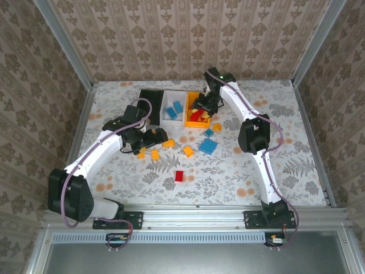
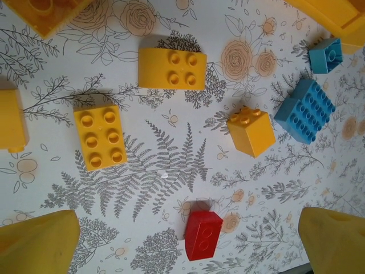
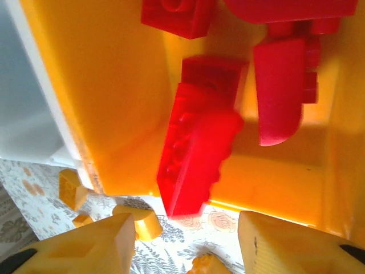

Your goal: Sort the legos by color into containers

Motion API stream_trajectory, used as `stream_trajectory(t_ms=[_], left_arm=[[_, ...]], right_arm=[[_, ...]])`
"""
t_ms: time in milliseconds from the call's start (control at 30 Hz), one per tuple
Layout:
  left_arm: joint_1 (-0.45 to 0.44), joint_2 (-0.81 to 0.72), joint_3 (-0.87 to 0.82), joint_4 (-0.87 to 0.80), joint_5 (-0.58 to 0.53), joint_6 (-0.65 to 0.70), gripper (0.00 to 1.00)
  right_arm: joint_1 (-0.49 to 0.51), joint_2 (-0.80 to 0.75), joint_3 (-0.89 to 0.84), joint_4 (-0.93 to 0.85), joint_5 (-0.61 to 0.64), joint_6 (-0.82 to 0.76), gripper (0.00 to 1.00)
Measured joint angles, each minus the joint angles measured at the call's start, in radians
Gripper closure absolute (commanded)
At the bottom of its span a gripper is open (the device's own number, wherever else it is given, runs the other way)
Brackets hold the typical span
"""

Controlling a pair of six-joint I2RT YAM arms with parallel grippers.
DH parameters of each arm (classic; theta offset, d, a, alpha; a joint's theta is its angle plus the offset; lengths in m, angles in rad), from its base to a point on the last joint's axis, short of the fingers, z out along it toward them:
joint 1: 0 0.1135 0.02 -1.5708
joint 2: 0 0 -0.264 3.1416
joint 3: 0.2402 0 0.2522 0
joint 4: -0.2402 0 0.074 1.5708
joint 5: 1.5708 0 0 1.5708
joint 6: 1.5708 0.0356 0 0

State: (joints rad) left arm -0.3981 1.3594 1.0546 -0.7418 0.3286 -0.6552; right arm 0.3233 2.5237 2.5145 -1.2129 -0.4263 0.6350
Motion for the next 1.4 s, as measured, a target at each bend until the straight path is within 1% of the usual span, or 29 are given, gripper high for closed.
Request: stream_trajectory(t_ms=[133,433,500,600,700,800,867,1000,1067,1167,1400], left_arm=[[0.006,-0.005,0.000,-0.012,0.000,0.006,0.00],[0.007,0.001,0.000,-0.013,0.000,0.021,0.00],[0.007,0.003,0.000,-0.013,-0.001,0.021,0.00],[0.010,0.003,0.000,-0.011,0.000,0.021,0.00],[0.021,0.003,0.000,-0.004,0.000,0.021,0.00],[0.030,0.003,0.000,0.005,-0.002,0.020,0.00],[0.039,0.003,-0.002,0.017,-0.003,0.019,0.00],[0.060,0.001,-0.017,0.045,-0.007,0.001,0.00],[0.076,-0.009,-0.032,0.057,-0.015,-0.011,0.00],[0.102,-0.047,-0.054,0.065,-0.032,-0.030,0.00],[0.153,-0.161,-0.103,0.092,-0.056,-0.071,0.00]], right_arm=[[0.000,0.000,0.006,-0.008,0.000,0.001,0.42],[0.002,-0.011,-0.003,-0.011,0.000,-0.002,0.41],[0.006,-0.039,-0.038,-0.010,0.000,-0.007,0.41],[0.019,-0.134,-0.165,-0.005,0.004,-0.023,0.41],[0.060,-0.251,-0.333,0.009,0.008,-0.045,0.40],[0.130,-0.347,-0.489,0.012,0.006,-0.074,0.40],[0.184,-0.375,-0.564,0.011,-0.005,-0.094,0.39],[0.280,-0.375,-0.671,0.009,-0.034,-0.129,0.39],[0.323,-0.367,-0.690,0.001,-0.045,-0.143,0.39],[0.372,-0.337,-0.663,-0.023,-0.048,-0.174,0.38],[0.419,-0.256,-0.594,-0.074,-0.045,-0.219,0.37]])
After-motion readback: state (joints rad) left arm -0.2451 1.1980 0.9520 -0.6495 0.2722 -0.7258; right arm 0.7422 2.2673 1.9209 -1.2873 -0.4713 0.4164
